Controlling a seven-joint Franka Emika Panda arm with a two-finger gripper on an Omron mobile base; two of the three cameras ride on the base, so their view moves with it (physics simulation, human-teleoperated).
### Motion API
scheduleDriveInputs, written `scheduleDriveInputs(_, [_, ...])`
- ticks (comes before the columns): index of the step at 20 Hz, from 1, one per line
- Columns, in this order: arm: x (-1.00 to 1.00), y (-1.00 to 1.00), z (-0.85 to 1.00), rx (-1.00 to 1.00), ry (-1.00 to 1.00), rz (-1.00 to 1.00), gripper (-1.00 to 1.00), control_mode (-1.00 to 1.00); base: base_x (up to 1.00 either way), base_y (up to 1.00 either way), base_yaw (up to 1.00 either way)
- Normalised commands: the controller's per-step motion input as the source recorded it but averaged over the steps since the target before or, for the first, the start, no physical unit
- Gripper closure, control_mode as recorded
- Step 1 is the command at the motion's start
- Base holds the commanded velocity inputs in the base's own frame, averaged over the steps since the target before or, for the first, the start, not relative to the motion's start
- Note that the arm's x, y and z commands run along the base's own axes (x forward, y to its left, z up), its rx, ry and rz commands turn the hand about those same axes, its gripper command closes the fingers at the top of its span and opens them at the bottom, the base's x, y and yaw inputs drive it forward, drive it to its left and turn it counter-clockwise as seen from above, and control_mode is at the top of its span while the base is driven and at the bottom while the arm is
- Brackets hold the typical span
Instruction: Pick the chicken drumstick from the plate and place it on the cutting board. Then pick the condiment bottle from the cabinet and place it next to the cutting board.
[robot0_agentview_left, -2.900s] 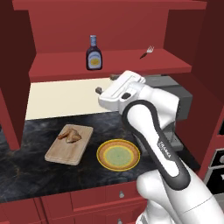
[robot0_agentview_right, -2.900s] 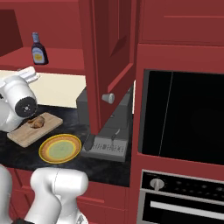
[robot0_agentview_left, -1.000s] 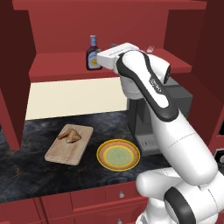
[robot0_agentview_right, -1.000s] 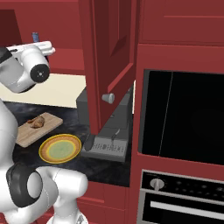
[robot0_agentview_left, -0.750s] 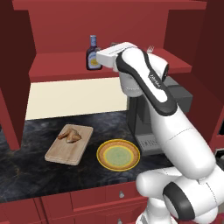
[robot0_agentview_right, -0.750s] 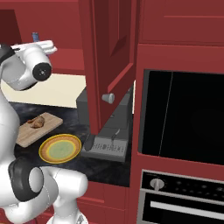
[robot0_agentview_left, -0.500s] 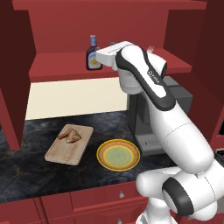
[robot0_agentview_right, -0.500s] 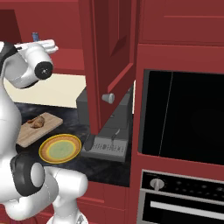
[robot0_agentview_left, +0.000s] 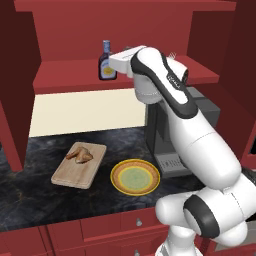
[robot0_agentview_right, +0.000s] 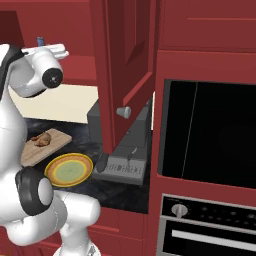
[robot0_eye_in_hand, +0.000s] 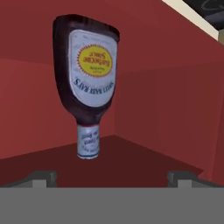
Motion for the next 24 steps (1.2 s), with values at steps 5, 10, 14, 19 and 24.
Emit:
scheduleDriveInputs(5, [0.11, 0.02, 0.00, 0.00, 0.00, -0.01, -1.00, -1.00, 0.00, 0.00, 0.00])
scheduleDriveInputs(10, [0.12, 0.03, 0.00, 0.00, 0.00, -0.01, -1.00, -1.00, 0.00, 0.00, 0.00])
scheduleDriveInputs(14, [0.12, 0.07, 0.00, 0.00, 0.00, -0.01, -1.00, -1.00, 0.00, 0.00, 0.00])
scheduleDriveInputs(19, [0.08, 0.10, 0.00, 0.00, 0.00, 0.00, -1.00, -1.00, 0.00, 0.00, 0.00])
scheduleDriveInputs(24, [0.09, 0.10, 0.00, 0.00, 0.00, 0.00, -1.00, -1.00, 0.00, 0.00, 0.00])
